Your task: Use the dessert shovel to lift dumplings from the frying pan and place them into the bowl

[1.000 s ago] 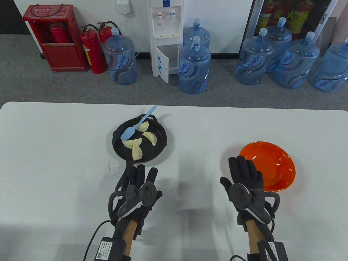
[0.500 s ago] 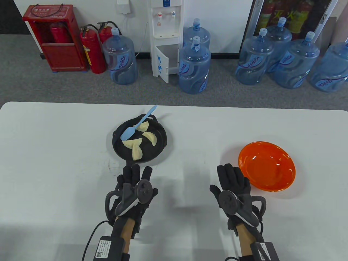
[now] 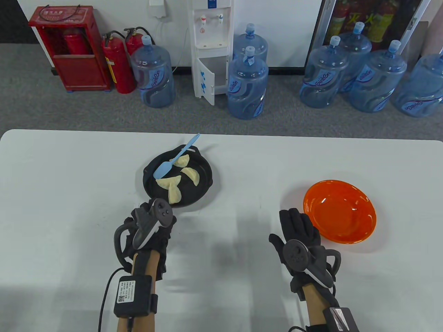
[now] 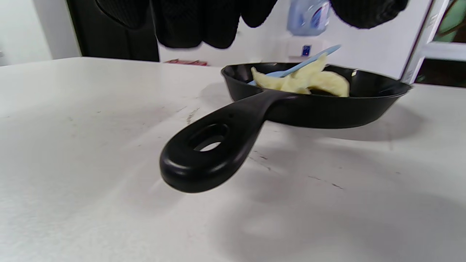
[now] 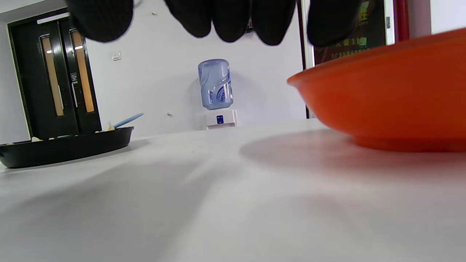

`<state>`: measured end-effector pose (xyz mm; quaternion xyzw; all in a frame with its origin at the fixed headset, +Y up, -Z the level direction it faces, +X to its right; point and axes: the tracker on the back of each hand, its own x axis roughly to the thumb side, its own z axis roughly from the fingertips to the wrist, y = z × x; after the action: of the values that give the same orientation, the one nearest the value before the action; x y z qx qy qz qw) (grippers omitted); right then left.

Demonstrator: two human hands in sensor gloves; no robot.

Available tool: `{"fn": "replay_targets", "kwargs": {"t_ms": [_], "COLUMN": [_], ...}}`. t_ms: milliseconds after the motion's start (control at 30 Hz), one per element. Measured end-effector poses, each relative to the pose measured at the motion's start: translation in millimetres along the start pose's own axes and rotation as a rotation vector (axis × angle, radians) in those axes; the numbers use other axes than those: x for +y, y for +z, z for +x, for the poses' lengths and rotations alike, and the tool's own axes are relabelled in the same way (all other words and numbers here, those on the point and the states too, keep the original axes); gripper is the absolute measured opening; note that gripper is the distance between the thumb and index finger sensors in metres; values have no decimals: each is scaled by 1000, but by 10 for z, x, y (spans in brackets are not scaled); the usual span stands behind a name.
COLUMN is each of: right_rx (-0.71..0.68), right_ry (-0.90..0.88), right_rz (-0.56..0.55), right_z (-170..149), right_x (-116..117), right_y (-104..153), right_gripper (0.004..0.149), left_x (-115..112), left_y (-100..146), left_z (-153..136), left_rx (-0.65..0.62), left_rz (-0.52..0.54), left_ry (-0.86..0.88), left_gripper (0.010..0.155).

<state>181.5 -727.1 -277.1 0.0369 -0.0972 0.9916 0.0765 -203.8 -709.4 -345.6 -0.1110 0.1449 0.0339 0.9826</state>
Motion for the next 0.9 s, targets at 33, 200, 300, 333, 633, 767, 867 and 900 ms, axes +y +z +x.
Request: {"fn": "replay_targets", "kwargs": {"t_ms": [33, 200, 300, 333, 633, 767, 867, 900], "right_rx": [3, 6, 7, 8, 25, 30, 32, 33], "right_ry": [-5, -5, -7, -10, -23, -27, -28, -27], "right_rz": [2, 1, -1, -1, 8, 12, 12, 12], "right_z": [-5, -14, -21, -24, -61, -67, -70, -73], "right_x": [2, -1, 3, 3, 8, 8, 6, 7], "right_y": [-3, -1, -6, -7, -18, -22, -24, -25], "right_gripper": [75, 75, 75, 76, 76, 75, 75, 75], "left_x": [-9, -120, -187, -206, -421, -462, -472, -468], "left_y": [-37, -198, -293, -319, -507, -520, -516, -509], "left_z": [9, 110, 174, 185, 166, 104, 52, 32], "left_rx": [24, 93, 131, 142, 185, 161, 136, 126], "left_rz": [-26, -125, -155, -163, -133, -85, -45, -33], "left_ry": [7, 7, -15, -28, -55, -26, -23, -18], "left_gripper": [77, 75, 74, 74, 58, 55, 53, 53]}}
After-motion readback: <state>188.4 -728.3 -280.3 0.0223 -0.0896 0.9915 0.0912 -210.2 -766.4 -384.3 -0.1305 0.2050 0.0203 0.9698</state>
